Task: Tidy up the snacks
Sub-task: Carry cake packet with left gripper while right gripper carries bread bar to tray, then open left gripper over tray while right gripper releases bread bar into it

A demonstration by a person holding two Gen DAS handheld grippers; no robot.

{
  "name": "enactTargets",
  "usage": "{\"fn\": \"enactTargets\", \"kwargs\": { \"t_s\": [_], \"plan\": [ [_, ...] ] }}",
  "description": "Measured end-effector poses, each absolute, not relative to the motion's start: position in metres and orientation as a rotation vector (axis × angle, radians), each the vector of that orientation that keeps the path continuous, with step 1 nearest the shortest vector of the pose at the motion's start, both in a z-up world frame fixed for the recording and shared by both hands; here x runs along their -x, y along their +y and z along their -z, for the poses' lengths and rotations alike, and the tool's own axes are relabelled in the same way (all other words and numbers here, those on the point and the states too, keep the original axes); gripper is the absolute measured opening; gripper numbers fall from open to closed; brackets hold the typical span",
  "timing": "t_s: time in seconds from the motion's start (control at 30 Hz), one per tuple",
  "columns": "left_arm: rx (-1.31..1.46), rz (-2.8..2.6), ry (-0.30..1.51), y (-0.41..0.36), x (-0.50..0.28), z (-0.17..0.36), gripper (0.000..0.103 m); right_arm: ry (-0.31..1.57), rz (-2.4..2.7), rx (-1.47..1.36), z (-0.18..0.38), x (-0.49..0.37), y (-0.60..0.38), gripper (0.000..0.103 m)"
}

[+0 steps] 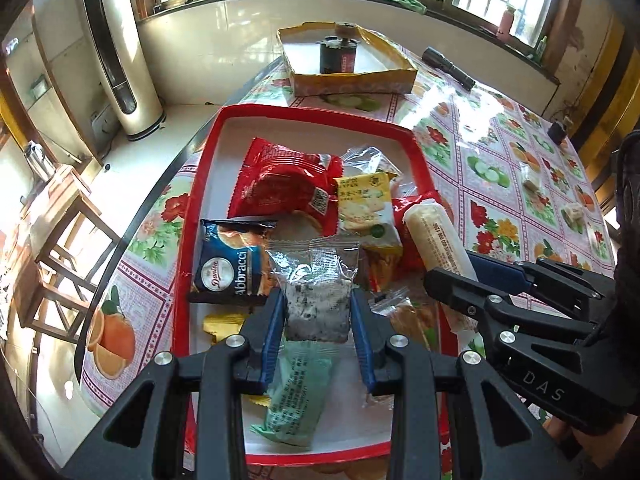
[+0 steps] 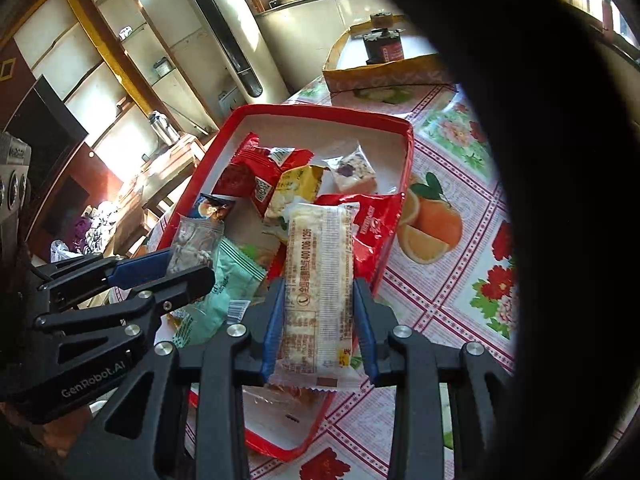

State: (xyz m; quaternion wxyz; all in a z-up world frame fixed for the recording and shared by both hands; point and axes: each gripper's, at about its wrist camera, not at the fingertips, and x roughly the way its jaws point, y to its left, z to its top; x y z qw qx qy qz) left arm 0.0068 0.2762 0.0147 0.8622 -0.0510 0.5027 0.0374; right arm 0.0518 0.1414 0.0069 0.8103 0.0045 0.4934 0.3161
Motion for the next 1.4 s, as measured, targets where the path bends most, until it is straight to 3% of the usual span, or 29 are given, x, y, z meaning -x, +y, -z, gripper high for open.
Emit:
{"fn": "enactTargets", "kwargs": {
  "t_s": [0.53,0.63,0.97,1.4],
  "plan": [
    [0.095,-0.145,1.120,0.301,-0.021,0.008,0.033,1.104,-0.674,0.055,0.008,-0.060,0.174,0.036],
    [0.077,-0.153,1.122,0.297,-0.019,0.008,0.043,1.112,-0.676,0.054,0.008,-0.059,0.174,0.046],
    [0.046,-0.193,1.078,0.282,-0.011,-0.005,0.048,1.045,-0.643,0.056,-0.013,-0.047,0.153,0.055],
    [-0.038,-0.089,1.075,0.186,-0.031,-0.013,0.049,1.052,-0.512,-0.098,-0.011,-0.043,0.048,0.061]
  ]
}}
